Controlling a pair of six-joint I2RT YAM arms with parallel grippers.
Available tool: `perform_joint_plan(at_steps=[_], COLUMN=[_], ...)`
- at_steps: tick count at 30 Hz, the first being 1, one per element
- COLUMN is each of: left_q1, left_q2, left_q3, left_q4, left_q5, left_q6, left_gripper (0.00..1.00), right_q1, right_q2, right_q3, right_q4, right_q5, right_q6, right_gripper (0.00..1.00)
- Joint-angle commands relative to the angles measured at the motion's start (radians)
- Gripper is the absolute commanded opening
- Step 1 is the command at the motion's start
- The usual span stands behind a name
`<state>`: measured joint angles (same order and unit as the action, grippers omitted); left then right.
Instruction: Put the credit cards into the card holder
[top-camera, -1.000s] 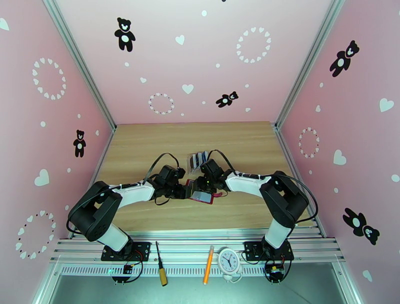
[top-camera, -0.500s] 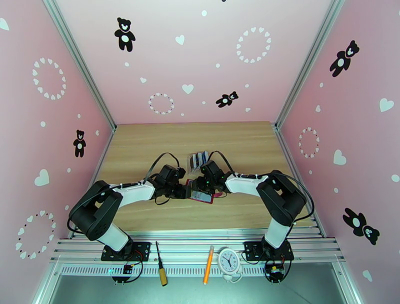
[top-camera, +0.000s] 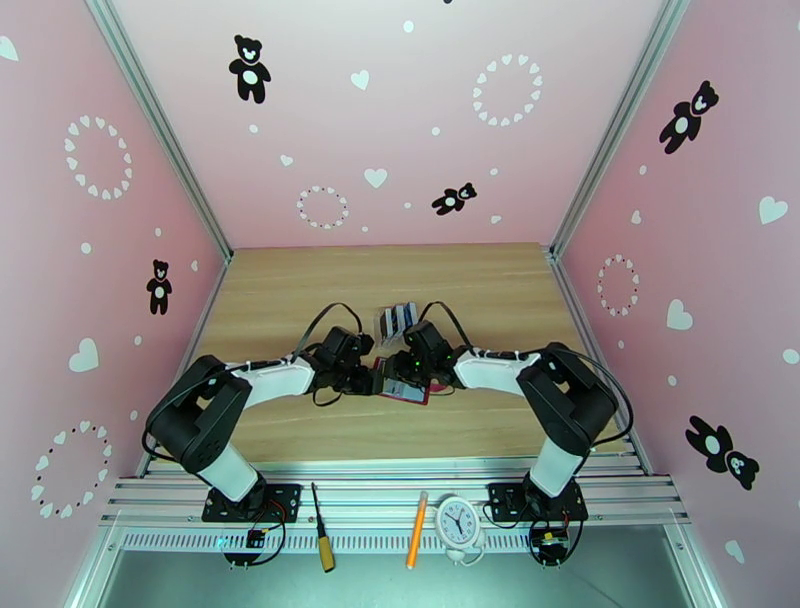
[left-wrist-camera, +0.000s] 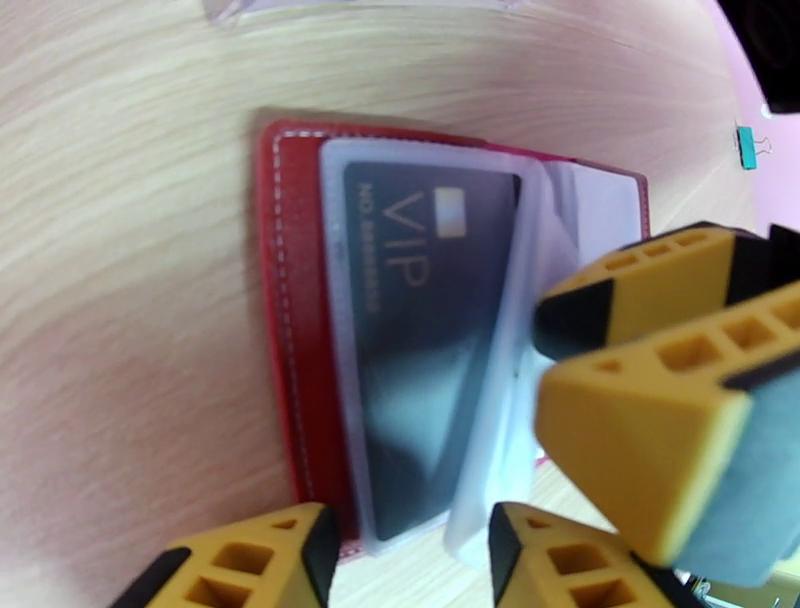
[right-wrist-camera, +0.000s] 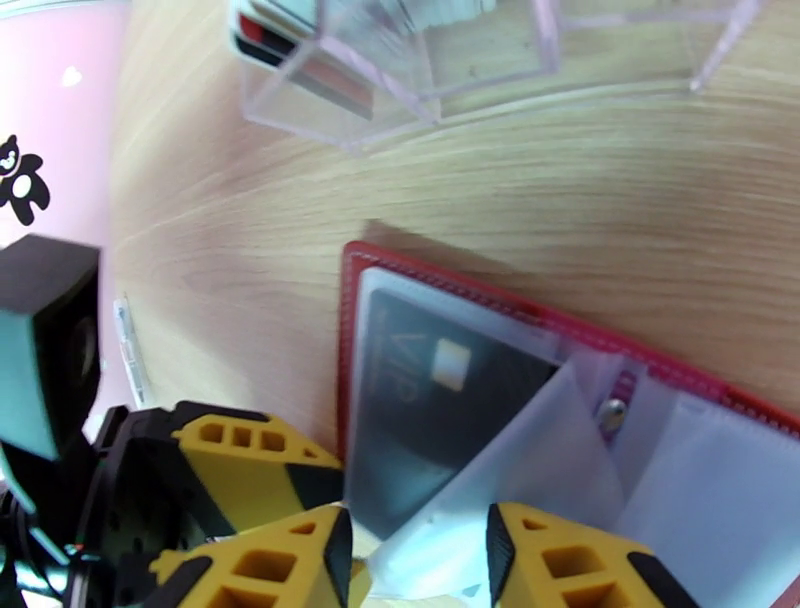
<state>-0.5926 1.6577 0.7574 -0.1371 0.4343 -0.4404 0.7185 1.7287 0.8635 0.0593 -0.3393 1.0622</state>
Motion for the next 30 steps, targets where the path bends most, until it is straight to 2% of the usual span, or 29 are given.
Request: perform_joint_plan(at_steps=[1, 8, 17, 22, 25, 30], left_q1=[-0.007, -0.007, -0.007, -0.008, -0.007, -0.007], left_q2=[0.072, 0.09, 0.081, 0.048, 0.005, -0.064], left_q3=[-0.023, -0.015, -0.015, -0.025, -0.041, -0.067], left_q4=[-0.071, -0.078, -0.077, -0.065, -0.058, -0.041], left_q5=[-0.104, -0.106, -0.104, -0.108, -0.128, -0.154], left_q6=[0.01, 0.011, 0.009, 0.006, 0.006, 0.006], left_gripper=[0.46, 0.44, 0.44, 0.43, 0.38, 0.36], right_q1=[-0.002, -0.019, -0.049, -0.05, -0.051, -0.045], right_q2=[-0.066, -0.132, -0.251, -0.221, -0.197, -0.168], right_q3=[-0.011, -0.002, -0.037, -0.055, -0.06, -0.052], right_q4=[0.002, -0.038, -0.173, -0.162, -0.13, -0.104], right_q5=[-0.032, -0.034, 0.037, 0.028, 0.009, -0.002], right_q6=[0.007, 0.0, -0.067, -0.073, -0.067, -0.066], right_gripper=[0.43, 0.43, 0.45, 0.46, 0.45, 0.37])
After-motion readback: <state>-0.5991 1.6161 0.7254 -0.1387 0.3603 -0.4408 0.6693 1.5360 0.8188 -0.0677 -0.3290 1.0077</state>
